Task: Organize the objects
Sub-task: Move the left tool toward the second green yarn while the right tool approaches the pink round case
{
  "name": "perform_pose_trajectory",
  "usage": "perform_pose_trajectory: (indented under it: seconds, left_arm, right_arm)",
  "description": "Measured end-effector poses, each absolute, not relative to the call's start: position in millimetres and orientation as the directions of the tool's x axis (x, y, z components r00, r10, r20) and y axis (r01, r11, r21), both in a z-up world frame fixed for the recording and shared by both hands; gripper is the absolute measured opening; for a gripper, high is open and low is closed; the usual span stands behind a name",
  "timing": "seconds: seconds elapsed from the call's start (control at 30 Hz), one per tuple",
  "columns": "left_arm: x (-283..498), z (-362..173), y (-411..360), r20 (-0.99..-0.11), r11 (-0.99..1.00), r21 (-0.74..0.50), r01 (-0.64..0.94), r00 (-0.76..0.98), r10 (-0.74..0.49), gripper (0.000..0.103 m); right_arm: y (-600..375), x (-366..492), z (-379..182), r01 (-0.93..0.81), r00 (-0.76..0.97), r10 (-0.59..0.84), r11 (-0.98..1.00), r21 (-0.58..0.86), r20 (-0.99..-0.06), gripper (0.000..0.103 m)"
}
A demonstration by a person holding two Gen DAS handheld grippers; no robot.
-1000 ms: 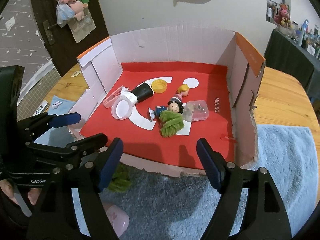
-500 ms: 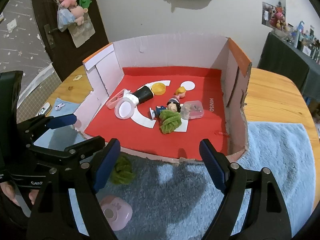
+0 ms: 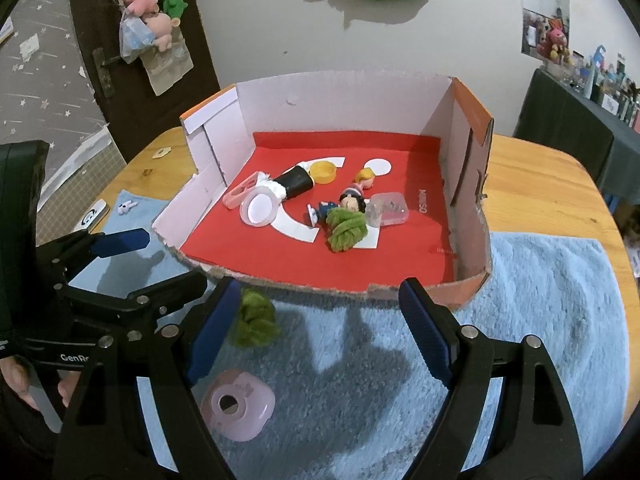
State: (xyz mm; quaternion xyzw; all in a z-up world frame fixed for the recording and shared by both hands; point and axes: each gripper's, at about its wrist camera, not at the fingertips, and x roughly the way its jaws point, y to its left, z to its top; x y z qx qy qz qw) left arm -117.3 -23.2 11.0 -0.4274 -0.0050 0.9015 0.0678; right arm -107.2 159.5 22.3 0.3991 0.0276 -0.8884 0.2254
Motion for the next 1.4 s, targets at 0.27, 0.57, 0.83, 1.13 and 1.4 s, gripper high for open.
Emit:
perform_pose_trajectory:
  seconds: [0.27, 0.57, 0.83, 1.13, 1.4]
  left_arm:
    - [-108.9, 10.3, -24.1, -0.770, -0.991, -0.072, -0.112, -0.626, 0.126, 0.095]
    - [-98.6, 5.6, -23.9, -0.770, -0.991, -0.068, -0.115, -0.625, 0.125, 0.095]
    - [-87.0, -0.5, -21.8, -0.775, -0.991, -0.062, -0.116, -0.620, 0.121, 0.095]
    - [-81.4, -3.9, -21.7, -0.776, -0.991, -0.064, -0.114, -0.619, 0.121, 0.095]
    - [-72.7, -4.5, -24.9, -0.773, -0.992, -0.070, -0.107, -0.623, 0.121, 0.095]
  right_arm:
    - [162.6, -95.4, 17.9, 0.417, -0.580, -0.373, -0.900, 0.130, -0.724, 0.081]
    - [160.4, -82.3, 9.4, 0.424, -0.567, -0.374, -0.896, 0.129, -0.734, 0.081]
    - [161.2, -73.2, 2.7, 0.428, -0.559, -0.378, -0.894, 0.133, -0.738, 0.081]
    - [156.5, -60.2, -3.3, 0.452, -0.541, -0.384, -0.883, 0.126, -0.748, 0.081]
    - [144.1, -45.8, -11.1, 0.502, -0.510, -0.385, -0.860, 0.098, -0.769, 0.081]
